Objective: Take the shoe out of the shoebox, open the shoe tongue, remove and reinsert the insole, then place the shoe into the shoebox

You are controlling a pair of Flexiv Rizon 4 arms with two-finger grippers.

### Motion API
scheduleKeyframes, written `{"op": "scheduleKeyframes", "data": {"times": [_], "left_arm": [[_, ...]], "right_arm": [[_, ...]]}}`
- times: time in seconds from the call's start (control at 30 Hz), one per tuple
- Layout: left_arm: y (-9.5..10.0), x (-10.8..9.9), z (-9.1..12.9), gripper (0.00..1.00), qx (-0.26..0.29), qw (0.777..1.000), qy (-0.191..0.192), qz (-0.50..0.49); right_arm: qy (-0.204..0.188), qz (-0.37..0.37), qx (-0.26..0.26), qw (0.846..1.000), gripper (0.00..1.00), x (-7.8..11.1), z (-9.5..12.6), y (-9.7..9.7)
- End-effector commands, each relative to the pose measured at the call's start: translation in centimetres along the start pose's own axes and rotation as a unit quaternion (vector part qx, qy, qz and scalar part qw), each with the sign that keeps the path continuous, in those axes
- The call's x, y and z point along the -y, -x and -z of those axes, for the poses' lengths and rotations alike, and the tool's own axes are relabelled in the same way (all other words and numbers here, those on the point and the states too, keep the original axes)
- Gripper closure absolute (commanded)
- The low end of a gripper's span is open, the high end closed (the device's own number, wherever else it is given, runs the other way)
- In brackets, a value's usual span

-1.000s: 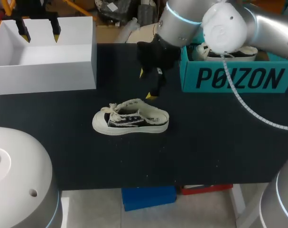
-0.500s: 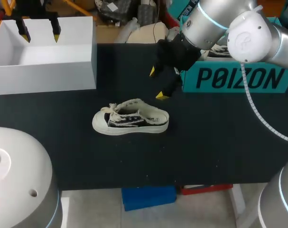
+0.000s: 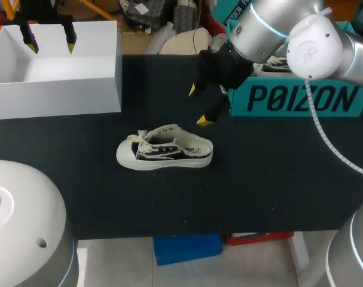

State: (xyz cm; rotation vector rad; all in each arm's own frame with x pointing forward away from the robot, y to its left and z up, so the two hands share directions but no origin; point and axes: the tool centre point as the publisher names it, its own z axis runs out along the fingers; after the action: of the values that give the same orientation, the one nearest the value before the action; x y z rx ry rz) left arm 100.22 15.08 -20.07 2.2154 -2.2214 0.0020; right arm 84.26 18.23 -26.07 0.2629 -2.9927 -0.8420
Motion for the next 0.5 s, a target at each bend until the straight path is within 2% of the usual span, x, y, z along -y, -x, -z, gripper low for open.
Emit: {"op": "scheduleKeyframes", "data": {"times": [0.03,0.2,0.5], "left_arm": [[-0.1,-0.1,0.1,0.0,0.001,1.0,0.0,0.001],[-0.1,-0.1,0.1,0.0,0.001,1.0,0.0,0.001],[-0.1,-0.1,0.1,0.0,0.001,1.0,0.0,0.001]], "right_arm": [[0.0,0.0,0.0,1.0,0.0,0.0,-0.1,0.0],[0.0,0.0,0.0,1.0,0.0,0.0,-0.1,0.0],[0.058,-0.01,0.036,0.998,0.0,2.8,-0.5,1.0]]}}
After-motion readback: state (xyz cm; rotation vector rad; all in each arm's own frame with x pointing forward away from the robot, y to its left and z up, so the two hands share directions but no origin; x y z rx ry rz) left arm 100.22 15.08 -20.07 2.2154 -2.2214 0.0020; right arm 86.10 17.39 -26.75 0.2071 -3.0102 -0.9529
